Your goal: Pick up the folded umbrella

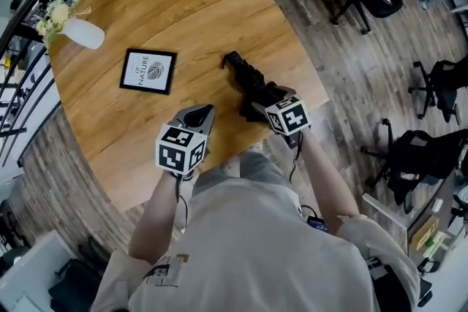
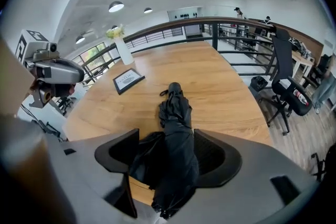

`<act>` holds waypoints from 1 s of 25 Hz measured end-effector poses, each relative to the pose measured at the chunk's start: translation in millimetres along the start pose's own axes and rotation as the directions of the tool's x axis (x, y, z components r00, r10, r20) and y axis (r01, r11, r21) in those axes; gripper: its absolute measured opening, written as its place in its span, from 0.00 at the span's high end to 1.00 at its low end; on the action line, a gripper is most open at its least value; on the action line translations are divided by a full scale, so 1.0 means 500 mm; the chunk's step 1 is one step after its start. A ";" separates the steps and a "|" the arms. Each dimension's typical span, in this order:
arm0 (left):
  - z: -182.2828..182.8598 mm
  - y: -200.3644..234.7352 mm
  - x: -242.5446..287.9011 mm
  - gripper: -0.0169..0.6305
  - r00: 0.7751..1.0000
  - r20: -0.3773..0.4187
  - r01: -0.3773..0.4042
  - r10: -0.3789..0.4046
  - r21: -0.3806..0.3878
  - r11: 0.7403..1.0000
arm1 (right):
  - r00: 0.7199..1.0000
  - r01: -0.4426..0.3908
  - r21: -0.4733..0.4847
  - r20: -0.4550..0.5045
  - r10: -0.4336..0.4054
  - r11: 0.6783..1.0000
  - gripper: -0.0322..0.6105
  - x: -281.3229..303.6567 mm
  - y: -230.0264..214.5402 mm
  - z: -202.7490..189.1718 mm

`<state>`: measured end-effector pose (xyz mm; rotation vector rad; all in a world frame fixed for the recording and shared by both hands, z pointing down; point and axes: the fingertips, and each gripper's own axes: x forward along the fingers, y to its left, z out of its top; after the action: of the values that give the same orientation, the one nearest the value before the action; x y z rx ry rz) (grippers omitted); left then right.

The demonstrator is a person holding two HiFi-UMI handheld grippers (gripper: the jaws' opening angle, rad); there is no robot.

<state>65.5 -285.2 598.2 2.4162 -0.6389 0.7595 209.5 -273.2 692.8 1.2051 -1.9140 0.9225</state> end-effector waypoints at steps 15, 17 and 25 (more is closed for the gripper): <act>-0.070 -0.031 0.057 0.94 0.992 -0.096 -0.093 0.083 -0.098 0.991 | 0.978 -0.049 0.053 -0.198 0.059 0.997 0.41 0.121 -0.046 -0.089; -0.075 -0.026 0.050 0.94 0.990 -0.101 -0.106 0.095 -0.108 0.989 | 0.979 -0.040 0.043 -0.198 0.048 0.998 0.41 0.124 -0.047 -0.087; -0.070 -0.024 0.018 0.94 0.991 -0.058 -0.127 0.120 -0.143 0.982 | 0.951 -0.236 0.291 -0.127 0.282 0.927 0.55 0.103 0.002 -0.085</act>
<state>65.7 -257.9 624.7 2.2343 -0.8027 0.7909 198.7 -259.9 757.1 0.9980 -1.8826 1.4235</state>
